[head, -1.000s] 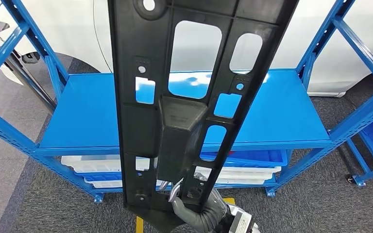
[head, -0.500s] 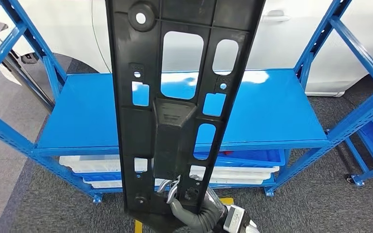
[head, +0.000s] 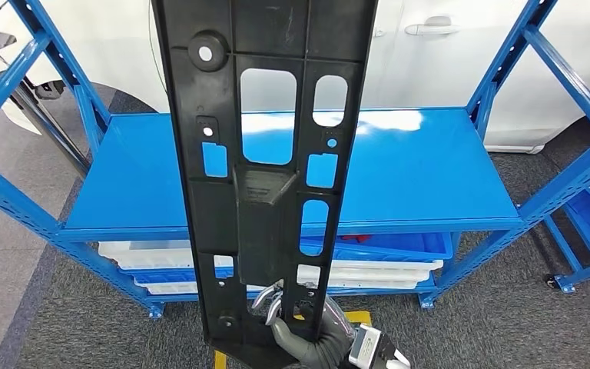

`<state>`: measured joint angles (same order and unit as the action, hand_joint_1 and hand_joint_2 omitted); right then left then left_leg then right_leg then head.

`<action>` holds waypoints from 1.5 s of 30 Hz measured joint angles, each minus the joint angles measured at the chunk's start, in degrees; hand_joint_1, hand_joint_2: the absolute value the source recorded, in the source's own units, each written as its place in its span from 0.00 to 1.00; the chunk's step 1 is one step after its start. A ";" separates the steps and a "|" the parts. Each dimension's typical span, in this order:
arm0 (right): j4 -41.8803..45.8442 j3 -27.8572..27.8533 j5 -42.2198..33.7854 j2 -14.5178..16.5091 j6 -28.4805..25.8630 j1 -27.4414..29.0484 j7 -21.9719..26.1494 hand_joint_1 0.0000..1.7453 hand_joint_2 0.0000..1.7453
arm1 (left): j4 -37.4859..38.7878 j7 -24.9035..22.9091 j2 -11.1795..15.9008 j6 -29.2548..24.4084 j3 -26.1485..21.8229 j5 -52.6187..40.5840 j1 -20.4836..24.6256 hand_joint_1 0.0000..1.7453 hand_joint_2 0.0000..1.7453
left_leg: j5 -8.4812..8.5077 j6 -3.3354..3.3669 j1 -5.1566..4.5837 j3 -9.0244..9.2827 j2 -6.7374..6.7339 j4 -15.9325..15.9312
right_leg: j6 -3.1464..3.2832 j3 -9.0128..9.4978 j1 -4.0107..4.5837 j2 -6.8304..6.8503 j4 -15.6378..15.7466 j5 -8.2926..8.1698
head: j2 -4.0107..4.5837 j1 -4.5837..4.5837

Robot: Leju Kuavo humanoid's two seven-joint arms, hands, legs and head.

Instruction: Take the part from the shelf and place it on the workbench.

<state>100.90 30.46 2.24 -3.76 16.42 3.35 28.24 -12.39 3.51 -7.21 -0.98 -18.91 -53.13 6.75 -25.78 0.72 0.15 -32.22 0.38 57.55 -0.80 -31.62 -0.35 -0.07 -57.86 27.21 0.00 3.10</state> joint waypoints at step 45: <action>-0.73 -2.40 0.89 1.53 4.05 1.02 0.91 1.00 1.00 | 0.00 -0.45 0.22 0.62 0.16 -0.10 0.77 0.00 1.00 | -2.89 -1.03 0.16 2.81 -0.13 0.58 | 1.06 -2.81 0.08 0.43 -0.58 -2.55 | 0.00 0.00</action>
<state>100.17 28.05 3.13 -2.23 20.47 4.36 29.15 -12.39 3.07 -6.99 -0.36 -18.75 -53.23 7.52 -28.67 -0.31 0.32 -29.41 0.25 58.13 0.26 -34.43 -0.28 0.36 -58.44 24.67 0.00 3.10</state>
